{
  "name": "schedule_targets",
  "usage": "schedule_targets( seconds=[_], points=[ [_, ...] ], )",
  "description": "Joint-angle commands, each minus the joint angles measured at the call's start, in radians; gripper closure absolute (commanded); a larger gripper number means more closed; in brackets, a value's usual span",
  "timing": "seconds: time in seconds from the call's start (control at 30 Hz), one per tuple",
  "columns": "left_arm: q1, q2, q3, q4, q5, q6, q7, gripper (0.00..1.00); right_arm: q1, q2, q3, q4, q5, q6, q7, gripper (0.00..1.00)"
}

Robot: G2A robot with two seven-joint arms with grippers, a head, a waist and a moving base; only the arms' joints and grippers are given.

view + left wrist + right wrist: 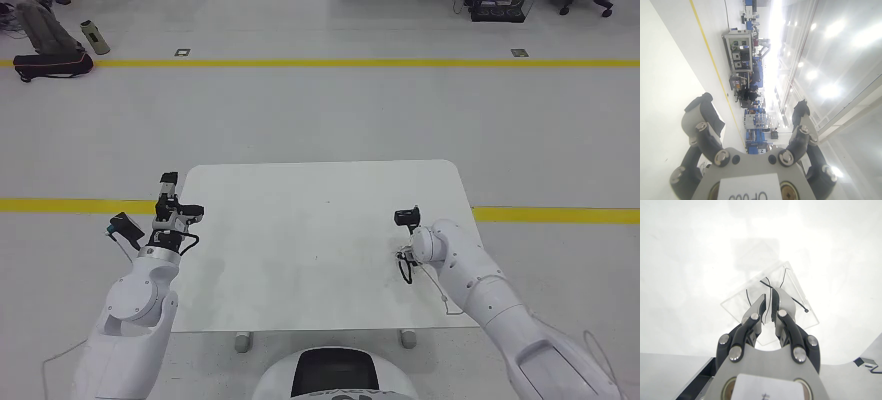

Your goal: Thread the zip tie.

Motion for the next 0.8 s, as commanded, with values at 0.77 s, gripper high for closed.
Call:
schedule_targets(
  seconds=[0.77],
  points=[
    [0.0, 0.0, 0.0, 0.0, 0.0, 0.0, 0.0, 0.0, 0.015, -0.022, -0.007, 0.051, -0.012, -0.007, 0.002, 1.0]
  ],
)
